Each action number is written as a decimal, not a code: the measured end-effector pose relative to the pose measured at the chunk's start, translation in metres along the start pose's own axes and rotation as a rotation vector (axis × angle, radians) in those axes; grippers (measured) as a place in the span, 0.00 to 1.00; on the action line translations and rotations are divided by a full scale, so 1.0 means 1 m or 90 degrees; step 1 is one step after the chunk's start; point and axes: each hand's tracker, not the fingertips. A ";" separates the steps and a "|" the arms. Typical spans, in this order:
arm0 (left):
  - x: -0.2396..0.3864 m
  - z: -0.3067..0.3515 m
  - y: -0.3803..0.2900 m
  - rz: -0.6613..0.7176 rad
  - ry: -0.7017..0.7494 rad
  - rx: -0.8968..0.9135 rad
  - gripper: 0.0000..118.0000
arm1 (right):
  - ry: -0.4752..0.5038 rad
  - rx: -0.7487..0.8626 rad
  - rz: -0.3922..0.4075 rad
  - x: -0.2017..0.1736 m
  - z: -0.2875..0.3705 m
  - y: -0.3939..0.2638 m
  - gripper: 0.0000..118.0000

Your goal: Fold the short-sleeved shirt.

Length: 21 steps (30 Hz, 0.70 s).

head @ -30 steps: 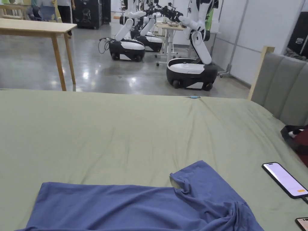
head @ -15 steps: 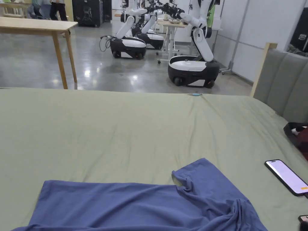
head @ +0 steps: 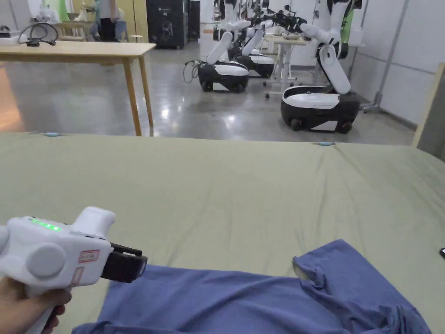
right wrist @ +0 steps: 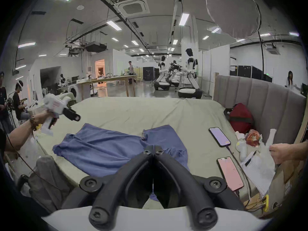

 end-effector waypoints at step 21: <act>0.004 -0.068 -0.030 -0.060 0.003 -0.025 0.00 | -0.028 -0.077 0.056 0.043 -0.110 0.044 0.00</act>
